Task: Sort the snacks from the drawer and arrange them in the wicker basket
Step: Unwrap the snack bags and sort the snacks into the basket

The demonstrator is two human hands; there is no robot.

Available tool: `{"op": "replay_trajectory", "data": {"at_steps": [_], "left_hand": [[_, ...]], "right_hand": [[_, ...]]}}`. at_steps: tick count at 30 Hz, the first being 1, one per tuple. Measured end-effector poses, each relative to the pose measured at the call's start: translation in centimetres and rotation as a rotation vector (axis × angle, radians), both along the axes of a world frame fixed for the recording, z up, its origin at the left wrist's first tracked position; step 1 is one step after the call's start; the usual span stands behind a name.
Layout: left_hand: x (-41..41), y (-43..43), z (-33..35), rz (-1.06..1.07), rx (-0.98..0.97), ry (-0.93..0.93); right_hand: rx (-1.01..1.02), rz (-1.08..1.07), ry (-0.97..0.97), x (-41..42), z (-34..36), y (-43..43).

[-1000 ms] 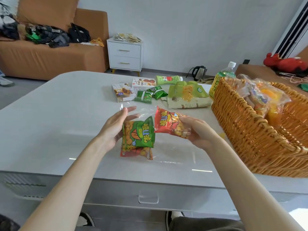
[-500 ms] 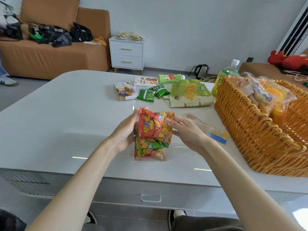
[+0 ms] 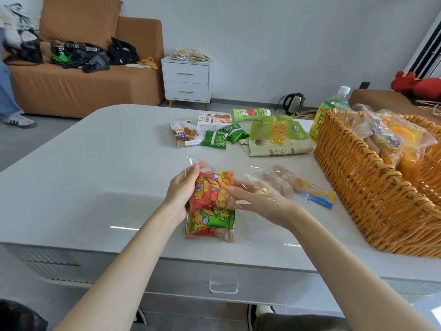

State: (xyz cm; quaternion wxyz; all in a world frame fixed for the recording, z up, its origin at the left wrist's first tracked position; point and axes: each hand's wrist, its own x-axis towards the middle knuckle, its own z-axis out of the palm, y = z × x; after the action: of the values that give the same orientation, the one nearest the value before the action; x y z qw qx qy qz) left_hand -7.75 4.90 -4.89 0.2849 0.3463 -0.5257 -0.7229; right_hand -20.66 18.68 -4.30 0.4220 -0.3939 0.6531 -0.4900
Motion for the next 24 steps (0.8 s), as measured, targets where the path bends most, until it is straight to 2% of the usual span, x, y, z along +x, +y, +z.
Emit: {"op": "replay_trajectory", "data": {"at_steps": [6,9,11,13,16,18,21,24], "left_hand": [[-0.1,-0.4,-0.4,0.037,0.073,0.019],[-0.1,-0.5,-0.8,0.086,-0.020,-0.055],[0.1,-0.9,-1.1,0.177,-0.168,-0.166],[0.4,-1.3,-1.4,0.252,-0.396,-0.331],[0.8,-1.4,-1.7,0.277,-0.703,-0.547],[0.7,-0.9,-1.3,0.270,-0.927,-0.617],[-0.2,0.8,-0.2,0.078,-1.166,-0.565],[-0.8,2.9,-0.4,-0.130,-1.279,-0.709]], "right_hand": [[0.057,-0.090,0.014,0.8,-1.4,-0.5],[0.088,-0.123,-0.009,1.1,-1.5,-0.9],[0.117,-0.109,-0.019,1.5,-1.3,-1.1],[0.138,-0.099,-0.043,1.9,-1.3,-1.3],[0.181,-0.113,-0.109,1.6,-1.0,-1.3],[0.204,-0.177,-0.106,0.4,-0.8,-0.8],[0.205,-0.347,-0.082,-1.4,-0.2,0.6],[0.148,-0.493,-0.029,-2.4,0.1,1.9]]}}
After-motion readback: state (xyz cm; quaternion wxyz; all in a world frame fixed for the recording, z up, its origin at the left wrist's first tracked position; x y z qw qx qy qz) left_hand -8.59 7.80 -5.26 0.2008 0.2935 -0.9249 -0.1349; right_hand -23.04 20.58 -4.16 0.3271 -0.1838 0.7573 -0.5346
